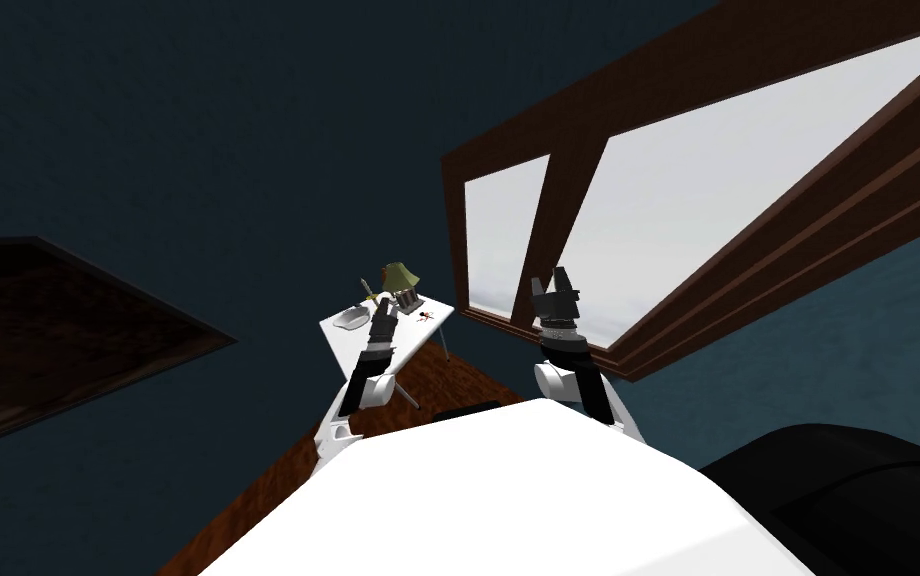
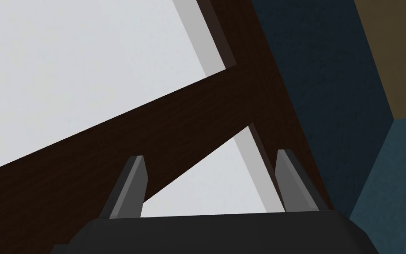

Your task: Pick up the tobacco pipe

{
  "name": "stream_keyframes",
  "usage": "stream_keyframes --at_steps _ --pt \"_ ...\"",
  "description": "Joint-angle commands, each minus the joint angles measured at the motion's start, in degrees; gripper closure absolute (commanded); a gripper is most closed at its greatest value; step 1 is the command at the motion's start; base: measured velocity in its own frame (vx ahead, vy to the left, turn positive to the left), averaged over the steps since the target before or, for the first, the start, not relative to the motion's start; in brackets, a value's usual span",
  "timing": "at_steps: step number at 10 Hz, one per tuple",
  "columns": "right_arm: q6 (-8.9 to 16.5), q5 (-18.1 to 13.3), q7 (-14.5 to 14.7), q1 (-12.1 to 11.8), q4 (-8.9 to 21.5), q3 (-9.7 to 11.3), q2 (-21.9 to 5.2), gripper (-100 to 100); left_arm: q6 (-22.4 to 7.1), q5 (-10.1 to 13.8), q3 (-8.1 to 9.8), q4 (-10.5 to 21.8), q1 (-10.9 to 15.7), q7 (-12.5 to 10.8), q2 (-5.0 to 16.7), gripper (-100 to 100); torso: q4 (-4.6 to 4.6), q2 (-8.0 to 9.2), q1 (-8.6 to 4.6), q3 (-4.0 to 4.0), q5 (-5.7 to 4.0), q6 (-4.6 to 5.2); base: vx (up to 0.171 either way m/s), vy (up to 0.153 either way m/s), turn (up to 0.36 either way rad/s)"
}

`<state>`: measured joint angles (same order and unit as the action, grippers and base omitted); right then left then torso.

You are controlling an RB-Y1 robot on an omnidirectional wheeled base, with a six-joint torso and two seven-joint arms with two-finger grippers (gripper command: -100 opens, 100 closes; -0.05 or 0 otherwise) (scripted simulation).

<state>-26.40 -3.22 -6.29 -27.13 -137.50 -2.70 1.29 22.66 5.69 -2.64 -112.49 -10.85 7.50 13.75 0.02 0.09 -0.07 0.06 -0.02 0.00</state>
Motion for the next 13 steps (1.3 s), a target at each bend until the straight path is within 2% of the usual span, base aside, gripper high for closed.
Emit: stream_keyframes --at_steps 1,2,3,4,5,6,7,8,9,10,11,12,13 --pt "0.0 0.0 0.0 0.0 0.0 0.0 0.0 0 -2.8 0.6 0.17 2.9 2.9 1.3 1.4 -100 0.0 0.0 0.0 0.0 0.0 0.0 -0.025 -0.021 -0.033" --pt "0.0 0.0 0.0 0.0 0.0 0.0 0.0 0 -2.8 0.6 0.17 3.3 3.7 1.3 1.4 -100 -0.01 -0.02 0.0 -0.01 0.0 0.01 -0.02 -0.016 -0.019" --pt "0.0 0.0 0.0 0.0 0.0 0.0 0.0 0 -5.1 1.1 0.22 5.6 5.8 2.5 2.4 -100 -0.01 -0.04 0.02 -0.02 0.0 0.0 -0.02 -0.015 -0.031" --pt "0.0 0.0 0.0 0.0 0.0 0.0 0.0 0 -5.1 1.1 0.22 6.1 6.6 2.5 2.4 -100 -0.01 -0.05 0.03 -0.03 0.01 0.0 -0.016 -0.012 -0.02" --pt "0.0 0.0 0.0 0.0 0.0 0.0 0.0 0 -7.4 1.7 0.25 8.6 8.8 3.7 3.4 -100 -0.01 -0.06 0.03 -0.03 0.01 -0.01 -0.015 -0.018 -0.034" --pt "0.0 0.0 0.0 0.0 0.0 0.0 0.0 0 -7.6 1.7 0.25 9.1 9.7 3.7 3.4 -100 -0.02 -0.06 0.03 -0.04 0.0 0.0 -0.013 -0.013 -0.023" --pt "0.0 0.0 0.0 0.0 0.0 0.0 0.0 0 -10.0 2.3 0.28 11.4 11.8 4.9 4.4 -100 -0.02 -0.07 0.03 -0.04 0.01 -0.01 -0.014 -0.011 -0.038" --pt "0.0 0.0 0.0 0.0 0.0 0.0 0.0 0 -10.2 2.3 0.28 12.1 12.7 4.9 4.4 -100 -0.02 -0.07 0.04 -0.04 0.01 0.0 -0.01 -0.008 -0.02" --pt "0.0 0.0 0.0 0.0 0.0 0.0 0.0 0 -12.7 3.0 0.29 13.9 14.6 6.1 5.2 -100 -0.02 -0.07 0.04 -0.04 0.01 -0.01 -0.009 -0.015 -0.037" --pt "0.0 0.0 0.0 0.0 0.0 0.0 0.0 0 -12.9 3.0 0.29 15.2 15.9 6.1 5.2 -100 -0.02 -0.09 0.02 -0.05 0.0 0.0 -0.006 -0.012 -0.017" --pt "0.0 0.0 0.0 0.0 0.0 0.0 0.0 0 -15.4 3.7 0.28 17.2 18.0 7.4 6.0 -100 -0.03 -0.1 0.03 -0.06 0.01 -0.01 -0.007 -0.009 -0.029" --pt "0.0 0.0 0.0 0.0 0.0 0.0 0.0 0 -15.7 3.7 0.28 18.7 19.0 7.4 6.0 -100 -0.03 -0.1 0.04 -0.06 0.01 -0.01 -0.004 -0.007 -0.024" --pt "0.0 0.0 0.0 0.0 0.0 0.0 0.0 0 -17.7 4.5 0.26 21.1 21.4 8.6 6.8 -100 -0.03 -0.1 0.06 -0.06 0.01 -0.02 -0.001 -0.007 -0.031"
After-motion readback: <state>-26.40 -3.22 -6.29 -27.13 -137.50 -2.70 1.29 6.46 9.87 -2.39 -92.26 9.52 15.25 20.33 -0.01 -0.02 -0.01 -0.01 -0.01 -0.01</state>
